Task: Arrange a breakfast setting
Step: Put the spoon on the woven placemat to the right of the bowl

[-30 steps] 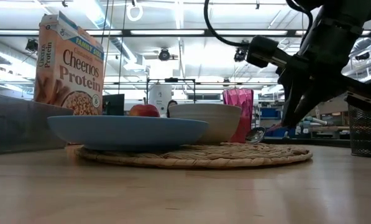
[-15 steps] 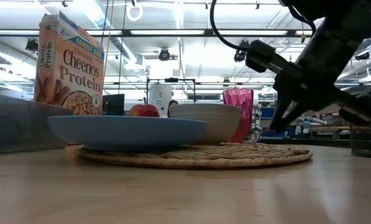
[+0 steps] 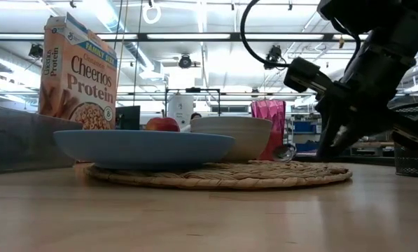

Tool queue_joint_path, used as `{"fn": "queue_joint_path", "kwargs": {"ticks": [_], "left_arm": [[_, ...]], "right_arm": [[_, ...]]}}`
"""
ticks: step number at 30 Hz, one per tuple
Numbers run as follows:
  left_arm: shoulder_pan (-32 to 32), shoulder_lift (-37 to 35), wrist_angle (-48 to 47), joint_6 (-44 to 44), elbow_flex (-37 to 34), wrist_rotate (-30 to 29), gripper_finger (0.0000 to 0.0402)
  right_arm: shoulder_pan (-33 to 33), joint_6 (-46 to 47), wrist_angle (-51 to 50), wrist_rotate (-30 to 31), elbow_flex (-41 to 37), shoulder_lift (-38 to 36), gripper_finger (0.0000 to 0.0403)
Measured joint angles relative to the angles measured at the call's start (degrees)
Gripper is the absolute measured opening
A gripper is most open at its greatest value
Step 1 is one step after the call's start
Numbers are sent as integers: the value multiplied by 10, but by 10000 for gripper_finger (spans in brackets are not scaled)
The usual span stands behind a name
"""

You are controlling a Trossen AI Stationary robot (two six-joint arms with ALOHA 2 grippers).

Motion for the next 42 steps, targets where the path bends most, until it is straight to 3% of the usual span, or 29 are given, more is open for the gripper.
{"fn": "queue_joint_path", "kwargs": {"ticks": [10, 17, 28, 42], "left_arm": [[0, 0, 8, 0, 0, 0, 281], [0, 0, 8, 0, 0, -2, 281], [0, 0, 15, 0, 0, -5, 281], [0, 0, 21, -3, 0, -4, 281]], "right_arm": [[3, -8, -1, -11, 1, 0, 80], [8, -24, -65, -22, 31, 0, 84], [-17, -66, -79, -41, 33, 0, 85], [-30, -119, -83, -61, 35, -3, 127]]}}
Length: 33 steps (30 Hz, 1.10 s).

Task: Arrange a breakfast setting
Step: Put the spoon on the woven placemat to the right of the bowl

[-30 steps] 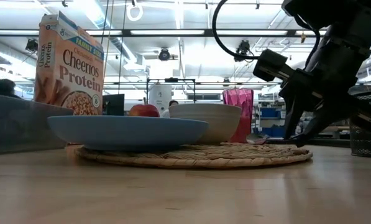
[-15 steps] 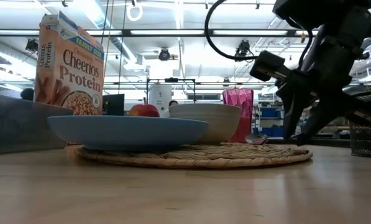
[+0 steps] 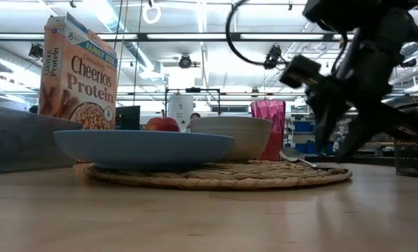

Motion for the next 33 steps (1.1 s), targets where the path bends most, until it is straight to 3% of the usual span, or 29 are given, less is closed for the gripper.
{"fn": "queue_joint_path", "kwargs": {"ticks": [10, 19, 33], "left_arm": [[0, 0, 3, 0, 0, 0, 281], [0, 0, 15, -1, 0, 0, 281], [3, 0, 20, -11, 0, 0, 281]], "right_arm": [[-50, -166, -177, 104, 88, 0, 128], [-100, -255, -150, 130, 88, 51, 119], [-102, -247, -150, 108, 88, 68, 94]]}}
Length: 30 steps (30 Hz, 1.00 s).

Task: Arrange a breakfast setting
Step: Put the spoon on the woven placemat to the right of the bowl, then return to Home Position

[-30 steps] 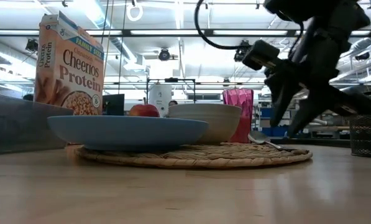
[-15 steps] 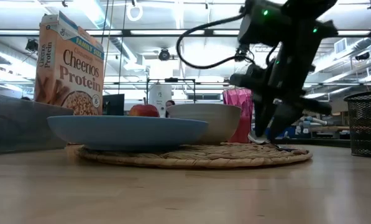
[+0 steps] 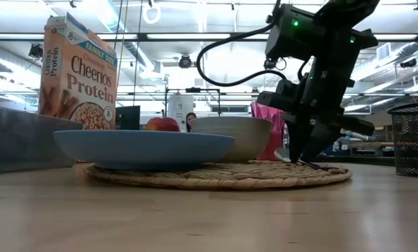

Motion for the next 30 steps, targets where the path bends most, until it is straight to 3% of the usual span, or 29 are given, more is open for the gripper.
{"fn": "queue_joint_path", "kwargs": {"ticks": [16, 24, 30], "left_arm": [[6, 0, 9, 1, 0, -14, 281], [31, 5, 3, 5, 0, -19, 266], [73, 4, 3, 31, 0, 19, 229]], "right_arm": [[0, 28, -9, -16, 4, 0, 95], [3, 3, -154, -17, 82, -14, 109], [36, -58, -214, 15, 130, -90, 119]]}}
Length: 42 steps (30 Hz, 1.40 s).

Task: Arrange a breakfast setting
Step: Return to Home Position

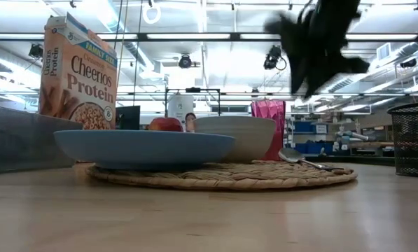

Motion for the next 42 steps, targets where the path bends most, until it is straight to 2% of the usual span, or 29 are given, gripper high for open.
{"fn": "queue_joint_path", "kwargs": {"ticks": [4, 9, 11, 14, 18, 23, 27, 29, 34, 36, 39, 42], "left_arm": [[32, 4, 50, 29, -17, 35, 199], [82, 5, 232, 89, -90, 140, 140], [103, 4, 299, 113, -121, 194, 114], [131, 5, 347, 142, -155, 250, 76], [160, 3, 327, 153, -166, 251, 40], [173, 3, 262, 131, -165, 245, 26], [172, 3, 201, 106, -165, 131, 25], [173, 2, 168, 102, -165, 105, 25], [163, -1, 59, 75, -165, 110, 25], [158, 8, 56, 74, -165, 101, 25], [157, 21, 55, 139, -165, 93, 25], [155, 15, 50, 168, -165, 96, 25]], "right_arm": [[32, -153, 82, 41, 1, -88, 112], [68, -416, 192, 40, 1, -174, 77], [75, -486, 232, 21, -2, -202, 55], [73, -574, 307, -55, -32, -246, 14], [50, -634, 399, -131, -102, -306, 12], [24, -678, 419, -139, -187, -401, 5], [19, -683, 421, -137, -241, -494, 6], [19, -688, 398, -124, -259, -538, 6], [20, -665, 327, -110, -285, -615, 8], [20, -681, 352, -134, -304, -641, 9], [20, -724, 402, -163, -341, -684, 9], [20, -766, 426, -183, -375, -738, 9]]}}
